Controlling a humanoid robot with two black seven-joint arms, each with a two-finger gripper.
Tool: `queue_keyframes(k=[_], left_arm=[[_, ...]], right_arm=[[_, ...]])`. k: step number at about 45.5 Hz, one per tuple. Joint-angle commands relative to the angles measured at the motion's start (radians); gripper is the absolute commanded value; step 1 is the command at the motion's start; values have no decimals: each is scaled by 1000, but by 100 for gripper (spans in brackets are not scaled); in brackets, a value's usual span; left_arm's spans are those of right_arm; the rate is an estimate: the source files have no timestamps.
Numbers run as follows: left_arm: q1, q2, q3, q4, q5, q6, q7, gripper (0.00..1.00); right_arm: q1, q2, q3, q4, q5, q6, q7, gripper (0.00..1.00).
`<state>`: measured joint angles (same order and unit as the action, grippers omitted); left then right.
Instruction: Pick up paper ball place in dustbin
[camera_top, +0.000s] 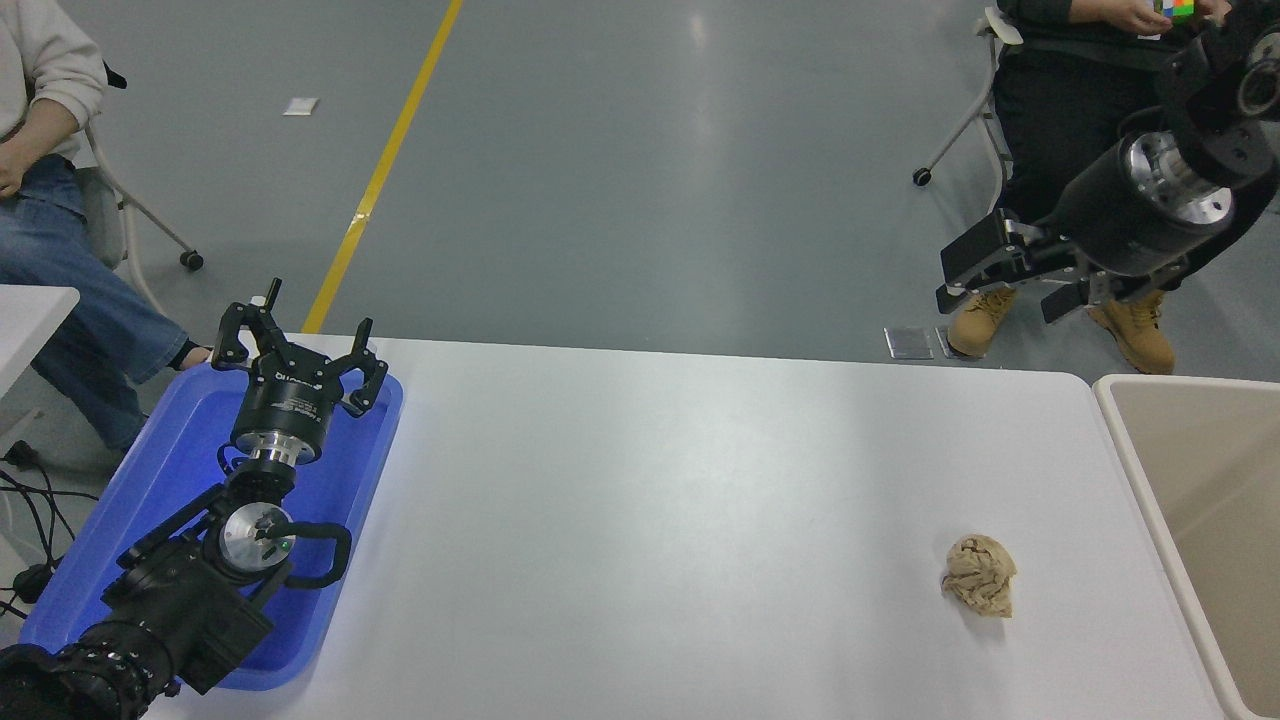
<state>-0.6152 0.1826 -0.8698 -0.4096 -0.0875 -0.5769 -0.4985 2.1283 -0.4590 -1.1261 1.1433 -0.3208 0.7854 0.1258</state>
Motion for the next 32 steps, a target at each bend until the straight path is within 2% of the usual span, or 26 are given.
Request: queue_keyframes(k=[1,12,22,32], left_arm=[[0,0,0,0,0,0,0,100],[0,0,0,0,0,0,0,100],[0,0,0,0,0,0,0,100],[0,0,0,0,0,0,0,100]], right_arm=[[-16,20,-14,-33,9,0,0,100],[-47,-6,-14,-31,8,0,2,100],[-197,-10,-11,-34,-33,-5,0,100],[-356,-6,6,-34,-73,-222,2,100]])
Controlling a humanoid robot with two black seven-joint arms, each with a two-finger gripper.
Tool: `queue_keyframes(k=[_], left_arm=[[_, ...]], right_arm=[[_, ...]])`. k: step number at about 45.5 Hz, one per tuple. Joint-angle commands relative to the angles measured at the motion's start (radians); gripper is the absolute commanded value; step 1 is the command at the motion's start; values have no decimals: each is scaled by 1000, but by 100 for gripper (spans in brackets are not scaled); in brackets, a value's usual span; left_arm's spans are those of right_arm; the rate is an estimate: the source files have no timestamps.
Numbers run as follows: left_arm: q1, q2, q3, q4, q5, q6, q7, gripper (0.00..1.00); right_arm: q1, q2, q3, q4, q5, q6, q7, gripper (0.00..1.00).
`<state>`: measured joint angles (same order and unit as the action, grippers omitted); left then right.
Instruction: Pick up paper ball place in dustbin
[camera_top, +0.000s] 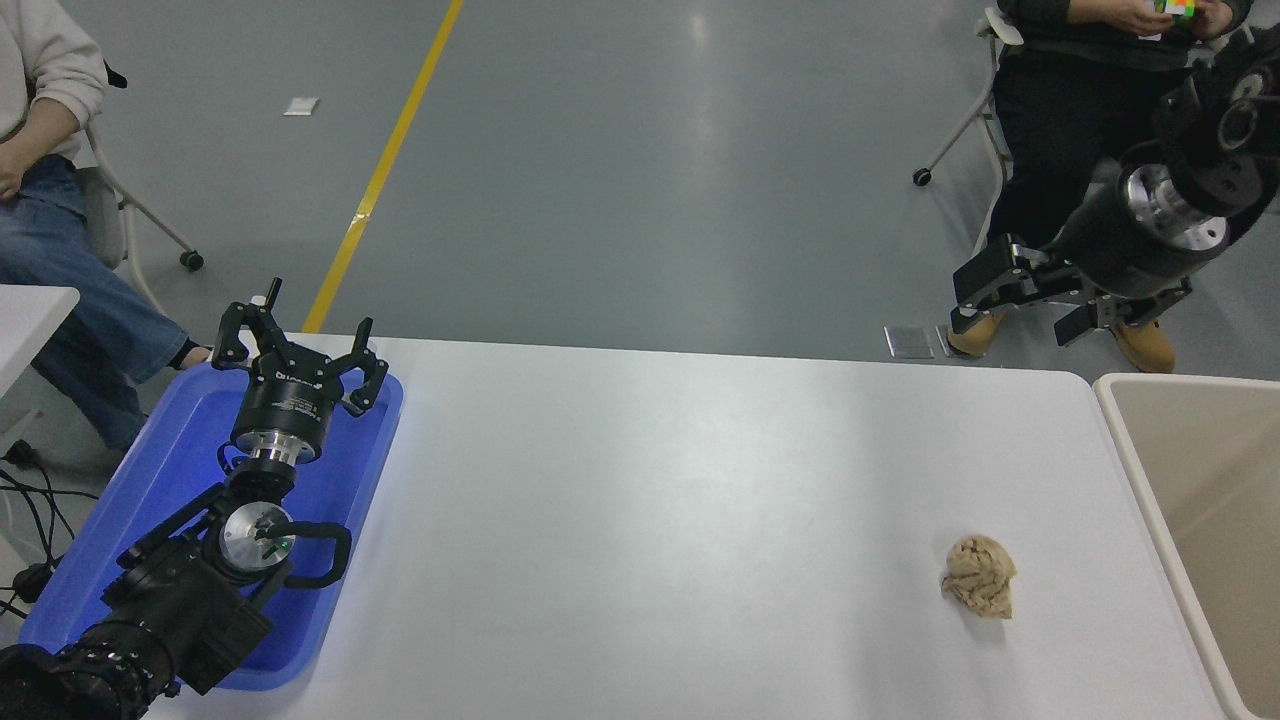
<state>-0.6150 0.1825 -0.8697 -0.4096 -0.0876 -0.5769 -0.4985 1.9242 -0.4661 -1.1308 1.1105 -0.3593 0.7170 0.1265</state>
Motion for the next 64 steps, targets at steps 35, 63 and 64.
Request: queue_keyframes(k=[35,63,64], left_arm=[[0,0,0,0,0,0,0,100],[0,0,0,0,0,0,0,100],[0,0,0,0,0,0,0,100]], right_arm=[[-490,0,117,-21,-70,-464,1,100],[-651,29,186,-109,-70,-513,1,100],[-651,29,187,-110,-69,-513,1,100]])
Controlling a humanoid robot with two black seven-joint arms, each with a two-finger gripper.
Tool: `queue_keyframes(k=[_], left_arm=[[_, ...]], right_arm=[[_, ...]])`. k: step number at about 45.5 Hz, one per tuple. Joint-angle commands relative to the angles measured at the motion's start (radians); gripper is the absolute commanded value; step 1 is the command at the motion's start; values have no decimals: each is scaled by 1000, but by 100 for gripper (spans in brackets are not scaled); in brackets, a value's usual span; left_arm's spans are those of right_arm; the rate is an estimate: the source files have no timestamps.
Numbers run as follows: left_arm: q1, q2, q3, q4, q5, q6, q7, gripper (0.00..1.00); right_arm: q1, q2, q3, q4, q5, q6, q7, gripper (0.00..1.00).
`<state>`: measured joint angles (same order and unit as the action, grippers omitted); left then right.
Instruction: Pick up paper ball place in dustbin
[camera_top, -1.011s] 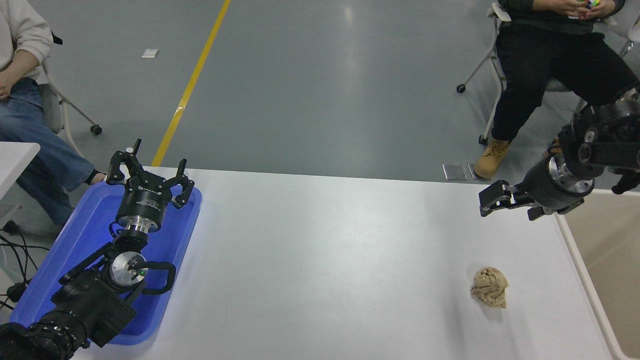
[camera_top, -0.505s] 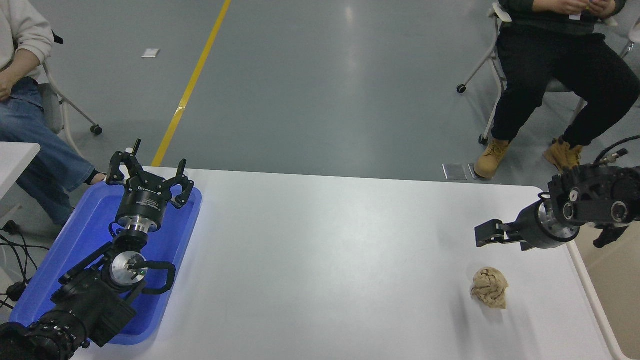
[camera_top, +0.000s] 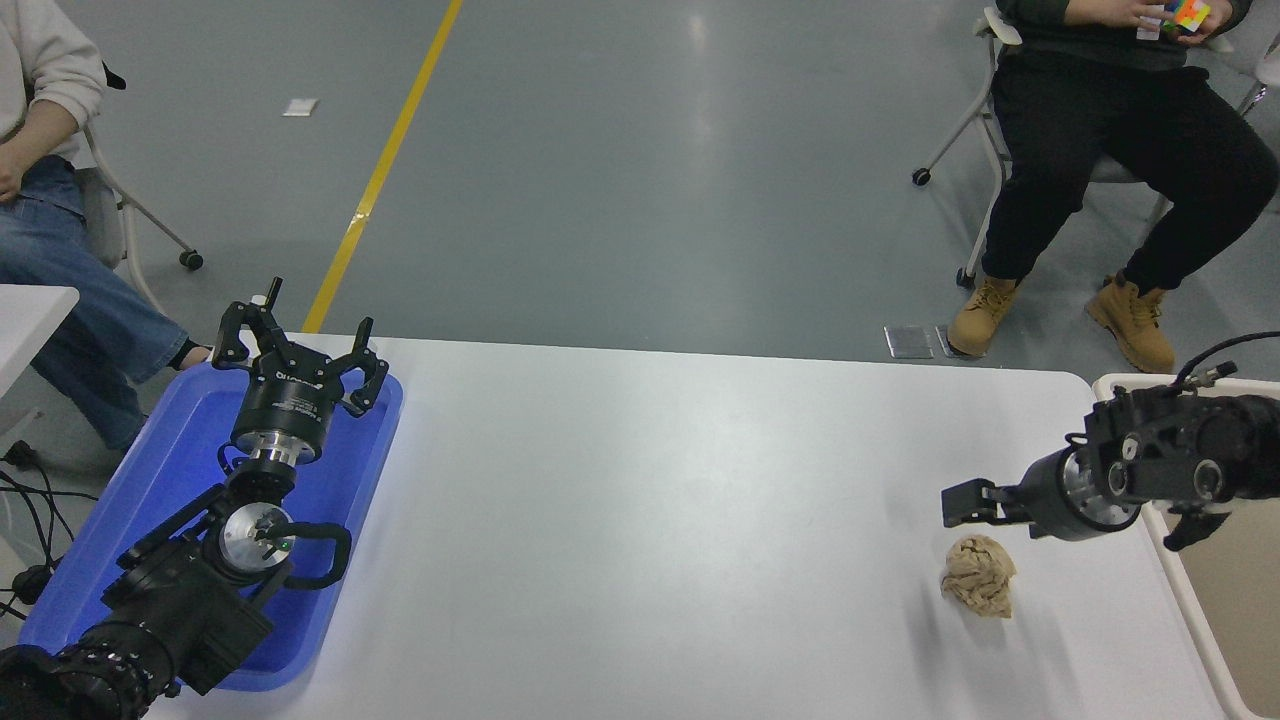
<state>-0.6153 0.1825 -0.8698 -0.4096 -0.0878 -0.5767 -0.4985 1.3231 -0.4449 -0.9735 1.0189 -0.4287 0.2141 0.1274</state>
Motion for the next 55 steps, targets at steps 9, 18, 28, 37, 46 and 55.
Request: queue_keyframes(k=[9,18,28,37,46,55], left_arm=[[0,0,0,0,0,0,0,100],[-1,0,0,0,-1,0,0,100],[0,0,0,0,0,0,0,100],[-1,0,0,0,0,0,0,100],[0,0,0,0,0,0,0,100],[0,0,0,0,0,0,0,100]], right_arm=[[-85,8,30,-54,-1,-16,0,100],[-116,28,30,-80,-1,-32,0,100],[-134,38,50,-80,-2,-33,3,100],[-143,54,50,-82,-30,-44,8,85],[-153,57,50,-80,-148,-78,9,14],[-133,58,50,-79,-157,-78,9,0]])
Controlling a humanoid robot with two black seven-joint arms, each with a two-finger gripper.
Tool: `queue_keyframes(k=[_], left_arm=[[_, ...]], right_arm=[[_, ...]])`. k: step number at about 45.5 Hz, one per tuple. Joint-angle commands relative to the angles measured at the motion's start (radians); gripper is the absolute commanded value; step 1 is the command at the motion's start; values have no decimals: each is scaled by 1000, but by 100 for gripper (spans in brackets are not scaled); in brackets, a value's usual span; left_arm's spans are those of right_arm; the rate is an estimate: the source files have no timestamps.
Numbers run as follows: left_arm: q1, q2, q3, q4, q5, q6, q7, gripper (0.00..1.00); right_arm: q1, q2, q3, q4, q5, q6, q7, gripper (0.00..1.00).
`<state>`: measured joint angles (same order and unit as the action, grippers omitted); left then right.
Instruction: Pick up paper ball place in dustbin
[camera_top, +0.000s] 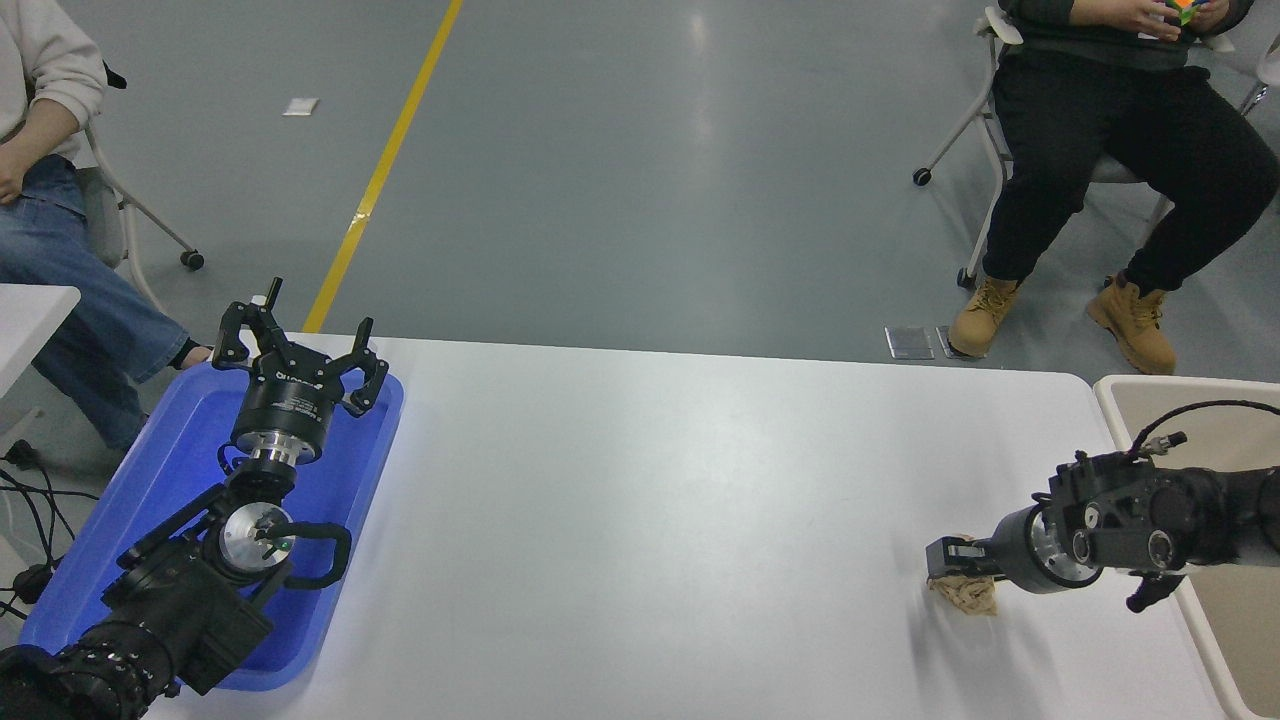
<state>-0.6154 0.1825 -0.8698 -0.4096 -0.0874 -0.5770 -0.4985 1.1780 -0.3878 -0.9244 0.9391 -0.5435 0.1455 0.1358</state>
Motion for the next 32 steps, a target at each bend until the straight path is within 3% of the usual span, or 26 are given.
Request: queue_keyframes(k=[1,12,32], left_arm=[[0,0,0,0,0,0,0,100],[0,0,0,0,0,-1,0,100],[0,0,0,0,0,0,0,100]], right_arm=[[15,0,-2,1,-42,-9,2,0],[129,-80,-25,38,-45,26,2,0],[623,-144,-76,161,-49,334,2,0]])
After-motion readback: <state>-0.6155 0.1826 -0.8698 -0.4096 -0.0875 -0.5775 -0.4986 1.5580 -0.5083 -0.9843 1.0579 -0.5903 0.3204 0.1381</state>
